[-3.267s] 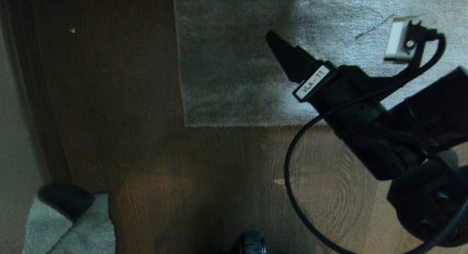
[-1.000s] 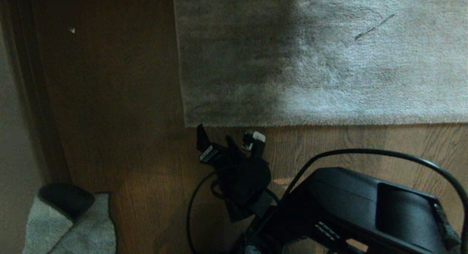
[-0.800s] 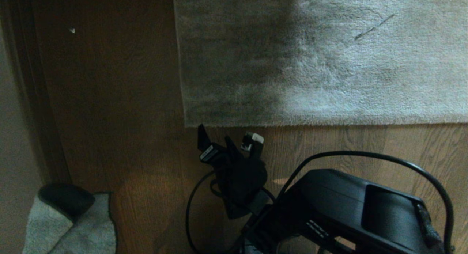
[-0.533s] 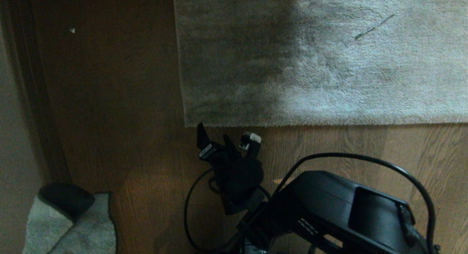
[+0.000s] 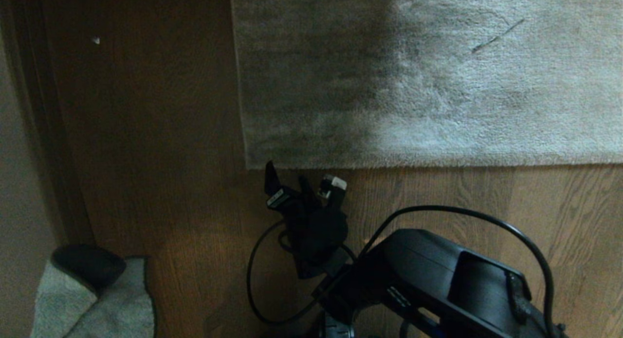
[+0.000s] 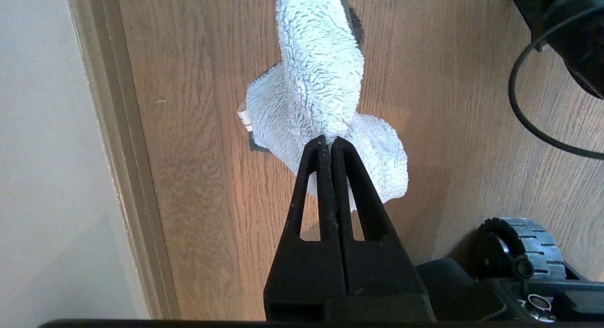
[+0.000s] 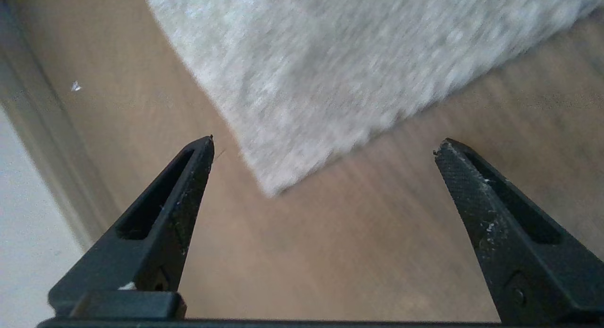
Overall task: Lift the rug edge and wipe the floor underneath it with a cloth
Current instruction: Lift up the carpet
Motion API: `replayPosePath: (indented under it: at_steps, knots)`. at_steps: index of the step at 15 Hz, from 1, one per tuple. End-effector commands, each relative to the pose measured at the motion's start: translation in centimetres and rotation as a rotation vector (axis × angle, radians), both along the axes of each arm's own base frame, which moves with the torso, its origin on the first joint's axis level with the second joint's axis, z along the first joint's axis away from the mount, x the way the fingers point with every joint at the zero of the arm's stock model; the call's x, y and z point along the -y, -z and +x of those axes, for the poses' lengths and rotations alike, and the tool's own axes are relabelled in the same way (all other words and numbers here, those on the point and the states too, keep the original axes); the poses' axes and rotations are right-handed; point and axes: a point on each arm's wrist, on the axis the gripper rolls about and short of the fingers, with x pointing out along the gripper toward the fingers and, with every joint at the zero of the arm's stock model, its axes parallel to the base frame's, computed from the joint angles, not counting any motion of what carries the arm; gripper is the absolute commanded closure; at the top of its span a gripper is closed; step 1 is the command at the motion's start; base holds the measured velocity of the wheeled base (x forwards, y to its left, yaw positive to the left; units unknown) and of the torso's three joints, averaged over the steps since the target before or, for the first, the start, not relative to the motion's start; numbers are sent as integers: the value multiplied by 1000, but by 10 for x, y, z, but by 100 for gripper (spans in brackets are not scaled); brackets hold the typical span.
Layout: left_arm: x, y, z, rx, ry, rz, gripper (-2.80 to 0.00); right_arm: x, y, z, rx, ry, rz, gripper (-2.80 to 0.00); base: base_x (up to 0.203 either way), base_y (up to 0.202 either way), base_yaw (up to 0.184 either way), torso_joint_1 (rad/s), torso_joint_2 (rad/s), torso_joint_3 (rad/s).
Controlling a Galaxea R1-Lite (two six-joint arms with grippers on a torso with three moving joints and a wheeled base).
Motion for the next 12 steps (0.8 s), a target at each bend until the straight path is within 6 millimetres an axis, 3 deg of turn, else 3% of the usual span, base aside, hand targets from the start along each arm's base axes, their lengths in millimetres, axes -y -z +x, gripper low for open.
replayPosePath:
  at_steps: [1,12]
  knots:
    - [0,0,0,1,-1,-1,0,1,-1,4,36,12,46,-280,0,0,0,0,0,0]
    - [0,0,0,0,-1,-1,0,-5,-23,12,143,-17,80,-280,0,0,0,0,0,0]
